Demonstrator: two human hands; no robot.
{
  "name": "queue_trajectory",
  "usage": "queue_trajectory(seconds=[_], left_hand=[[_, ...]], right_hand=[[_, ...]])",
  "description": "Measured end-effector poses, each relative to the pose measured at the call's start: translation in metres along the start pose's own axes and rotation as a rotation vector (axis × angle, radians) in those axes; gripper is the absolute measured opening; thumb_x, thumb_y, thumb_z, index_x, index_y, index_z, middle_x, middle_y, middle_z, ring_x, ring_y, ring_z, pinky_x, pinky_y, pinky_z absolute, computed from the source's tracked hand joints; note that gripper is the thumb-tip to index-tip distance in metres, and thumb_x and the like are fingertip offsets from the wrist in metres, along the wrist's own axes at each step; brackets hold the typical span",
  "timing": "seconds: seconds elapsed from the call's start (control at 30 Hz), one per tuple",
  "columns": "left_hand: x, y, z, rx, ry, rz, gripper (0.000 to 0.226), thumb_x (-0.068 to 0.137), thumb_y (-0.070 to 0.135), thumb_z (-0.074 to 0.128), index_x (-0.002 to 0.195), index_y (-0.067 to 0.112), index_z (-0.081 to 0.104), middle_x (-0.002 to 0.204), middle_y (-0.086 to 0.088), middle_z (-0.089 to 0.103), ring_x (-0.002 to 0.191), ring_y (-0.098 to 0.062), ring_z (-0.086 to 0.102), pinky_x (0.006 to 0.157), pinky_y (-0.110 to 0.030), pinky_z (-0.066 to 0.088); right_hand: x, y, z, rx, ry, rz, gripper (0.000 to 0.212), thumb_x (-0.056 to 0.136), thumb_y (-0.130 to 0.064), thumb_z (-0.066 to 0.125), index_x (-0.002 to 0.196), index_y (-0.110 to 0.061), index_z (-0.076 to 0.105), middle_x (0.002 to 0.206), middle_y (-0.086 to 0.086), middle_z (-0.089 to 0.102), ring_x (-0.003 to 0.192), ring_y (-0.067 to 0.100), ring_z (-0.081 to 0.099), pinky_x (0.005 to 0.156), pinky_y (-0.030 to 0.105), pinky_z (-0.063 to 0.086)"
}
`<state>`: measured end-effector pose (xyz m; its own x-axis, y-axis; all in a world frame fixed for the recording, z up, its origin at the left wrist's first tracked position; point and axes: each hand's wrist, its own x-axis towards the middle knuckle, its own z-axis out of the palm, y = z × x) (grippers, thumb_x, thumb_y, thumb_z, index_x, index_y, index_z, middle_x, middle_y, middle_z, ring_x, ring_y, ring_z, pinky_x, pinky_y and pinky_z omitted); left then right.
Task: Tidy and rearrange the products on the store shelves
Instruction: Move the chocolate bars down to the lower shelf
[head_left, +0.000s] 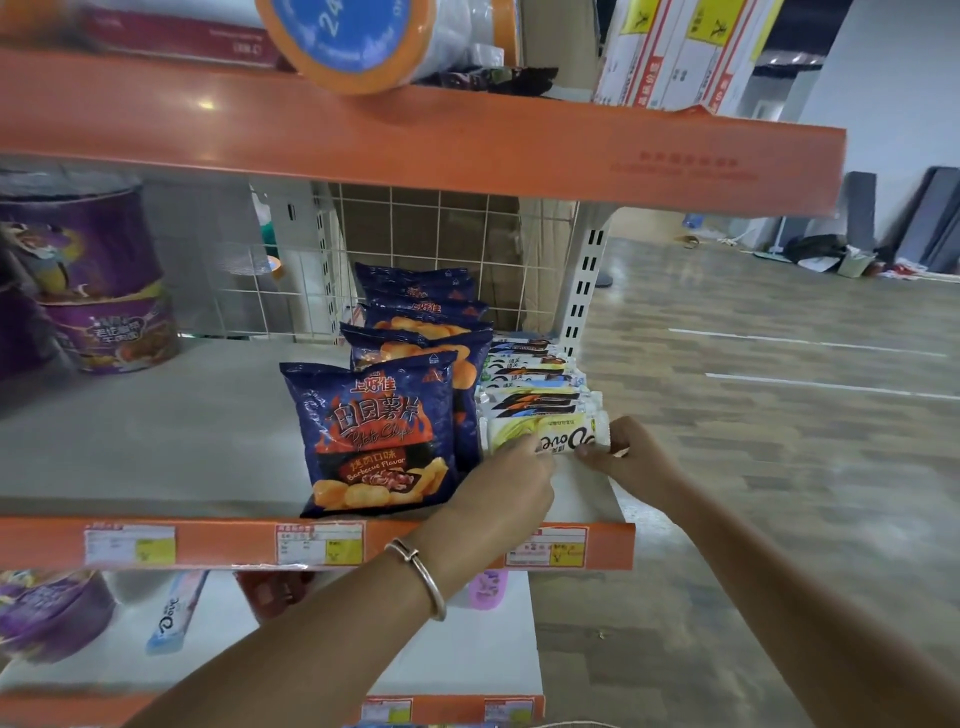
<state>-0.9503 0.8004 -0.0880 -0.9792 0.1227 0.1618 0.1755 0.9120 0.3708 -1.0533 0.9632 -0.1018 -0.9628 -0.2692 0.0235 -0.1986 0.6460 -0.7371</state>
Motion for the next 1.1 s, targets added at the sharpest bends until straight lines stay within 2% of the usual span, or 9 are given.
queue_trajectory(seconds=[0.13, 0.3, 0.47, 0.57, 0.63, 0.73, 0.87, 1.03, 1.1], left_hand=[[-0.009, 0.003, -0.004, -0.030, 0.021, 0.053, 0.026, 0.096, 0.021, 0.038, 0.091, 0.005, 0.058, 0.108, -0.007, 0.049, 0.096, -0.020, 0.049, 0.082, -0.039, 0.048], [-0.026, 0.003, -0.006, -0.090, -0.011, 0.144, 0.027, 0.095, 0.024, 0.038, 0.095, 0.006, 0.058, 0.112, -0.006, 0.049, 0.102, -0.019, 0.049, 0.088, -0.043, 0.047], [-0.063, 0.000, -0.018, -0.113, -0.046, 0.176, 0.033, 0.096, 0.024, 0.041, 0.124, 0.013, 0.055, 0.149, -0.009, 0.032, 0.136, -0.022, 0.031, 0.105, -0.037, 0.037], [-0.091, 0.001, -0.026, -0.129, -0.004, 0.184, 0.037, 0.096, 0.020, 0.044, 0.131, 0.010, 0.051, 0.149, -0.013, 0.032, 0.136, -0.025, 0.033, 0.107, -0.034, 0.032], [-0.109, 0.001, -0.028, -0.145, 0.065, 0.160, 0.035, 0.094, 0.013, 0.047, 0.127, 0.005, 0.055, 0.140, -0.016, 0.042, 0.127, -0.029, 0.040, 0.105, -0.036, 0.035], [-0.138, 0.000, -0.027, -0.127, 0.165, 0.136, 0.030, 0.087, 0.010, 0.051, 0.115, 0.006, 0.062, 0.121, -0.017, 0.053, 0.112, -0.033, 0.049, 0.096, -0.042, 0.042], [-0.184, -0.004, -0.020, -0.097, 0.215, 0.038, 0.030, 0.085, 0.009, 0.053, 0.112, 0.006, 0.063, 0.121, -0.015, 0.053, 0.112, -0.032, 0.050, 0.094, -0.041, 0.044], [-0.250, -0.025, -0.011, -0.151, 0.220, -0.248, 0.039, 0.084, 0.010, 0.053, 0.123, 0.012, 0.058, 0.133, -0.014, 0.043, 0.125, -0.031, 0.038, 0.106, -0.039, 0.036], [-0.277, -0.043, -0.007, -0.136, 0.217, -0.340, 0.040, 0.081, 0.009, 0.055, 0.120, 0.012, 0.061, 0.131, -0.014, 0.045, 0.122, -0.032, 0.041, 0.105, -0.039, 0.036]], right_hand=[[-0.016, -0.003, 0.005, 0.144, -0.003, 0.089, 0.043, 0.082, -0.038, 0.068, 0.109, -0.007, 0.054, 0.102, 0.007, 0.061, 0.092, 0.021, 0.057, 0.072, 0.030, 0.045], [-0.034, 0.001, 0.009, 0.261, 0.028, 0.149, 0.034, 0.089, -0.038, 0.058, 0.106, -0.009, 0.056, 0.097, 0.003, 0.061, 0.077, 0.011, 0.055, 0.058, 0.021, 0.039], [-0.063, 0.011, 0.014, 0.406, 0.097, 0.261, 0.029, 0.095, -0.035, 0.049, 0.078, -0.013, 0.059, 0.078, 0.001, 0.057, 0.071, 0.015, 0.050, 0.065, 0.029, 0.035], [-0.075, 0.033, 0.020, 0.347, 0.098, 0.353, 0.036, 0.078, -0.052, 0.054, 0.072, -0.016, 0.054, 0.076, 0.007, 0.045, 0.070, 0.017, 0.038, 0.063, 0.028, 0.024], [-0.094, 0.029, 0.023, 0.313, 0.090, 0.410, 0.038, 0.084, -0.042, 0.058, 0.071, -0.007, 0.055, 0.076, 0.010, 0.042, 0.064, 0.019, 0.036, 0.060, 0.028, 0.022], [-0.120, 0.030, 0.028, 0.213, 0.031, 0.463, 0.036, 0.095, -0.019, 0.050, 0.109, 0.014, 0.057, 0.084, 0.030, 0.045, 0.085, 0.047, 0.052, 0.071, 0.032, 0.025], [-0.157, 0.038, 0.054, 0.117, -0.117, 0.543, 0.037, 0.091, -0.018, 0.057, 0.121, 0.004, 0.055, 0.107, 0.019, 0.053, 0.098, 0.031, 0.048, 0.084, 0.037, 0.027], [-0.189, 0.025, 0.093, -0.047, -0.271, 0.506, 0.027, 0.089, -0.003, 0.057, 0.106, 0.018, 0.058, 0.123, 0.040, 0.052, 0.108, 0.046, 0.053, 0.101, 0.051, 0.036], [-0.200, 0.017, 0.111, -0.088, -0.343, 0.460, 0.030, 0.089, 0.000, 0.055, 0.109, 0.022, 0.056, 0.107, 0.037, 0.059, 0.093, 0.045, 0.057, 0.085, 0.048, 0.044]])
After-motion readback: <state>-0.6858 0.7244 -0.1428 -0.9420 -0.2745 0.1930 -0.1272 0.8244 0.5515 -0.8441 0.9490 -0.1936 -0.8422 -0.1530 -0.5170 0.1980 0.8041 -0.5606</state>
